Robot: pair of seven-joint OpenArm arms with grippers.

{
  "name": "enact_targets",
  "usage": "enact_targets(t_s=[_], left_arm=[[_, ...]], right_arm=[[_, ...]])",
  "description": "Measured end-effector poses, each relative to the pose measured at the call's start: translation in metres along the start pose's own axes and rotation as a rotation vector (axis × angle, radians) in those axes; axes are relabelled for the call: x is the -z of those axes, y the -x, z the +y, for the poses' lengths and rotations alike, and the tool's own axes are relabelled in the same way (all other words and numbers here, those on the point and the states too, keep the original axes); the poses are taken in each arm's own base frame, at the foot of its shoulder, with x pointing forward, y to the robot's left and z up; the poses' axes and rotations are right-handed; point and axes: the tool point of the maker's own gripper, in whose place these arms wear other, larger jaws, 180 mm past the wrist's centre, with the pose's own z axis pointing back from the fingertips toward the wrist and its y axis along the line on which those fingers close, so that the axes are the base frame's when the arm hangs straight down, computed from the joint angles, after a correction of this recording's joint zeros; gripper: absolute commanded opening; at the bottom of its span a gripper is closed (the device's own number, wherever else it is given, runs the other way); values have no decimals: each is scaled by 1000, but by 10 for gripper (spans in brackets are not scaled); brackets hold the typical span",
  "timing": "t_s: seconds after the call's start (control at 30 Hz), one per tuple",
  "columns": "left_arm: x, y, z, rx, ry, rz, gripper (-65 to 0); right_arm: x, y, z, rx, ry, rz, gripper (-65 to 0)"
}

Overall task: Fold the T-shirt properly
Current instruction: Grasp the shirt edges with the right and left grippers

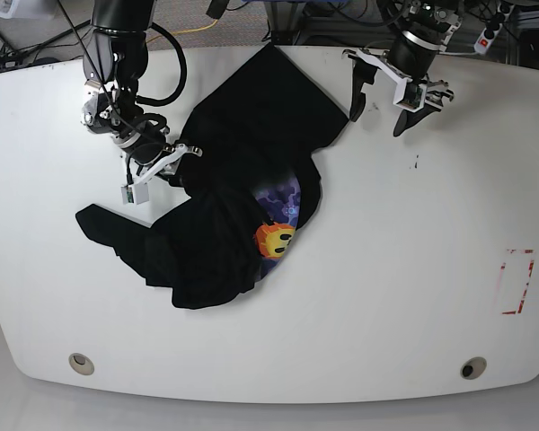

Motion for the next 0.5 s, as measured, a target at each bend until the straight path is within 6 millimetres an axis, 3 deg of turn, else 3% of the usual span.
enact_targets(t_s=[0.1, 0.5], left_arm=[[0, 0, 0, 0, 0, 0, -228], [3, -3, 0, 2, 3, -8, -225]], right_arm=[[3, 0, -3, 1, 6, 9, -650], [0, 2, 0, -8, 3, 9, -650]])
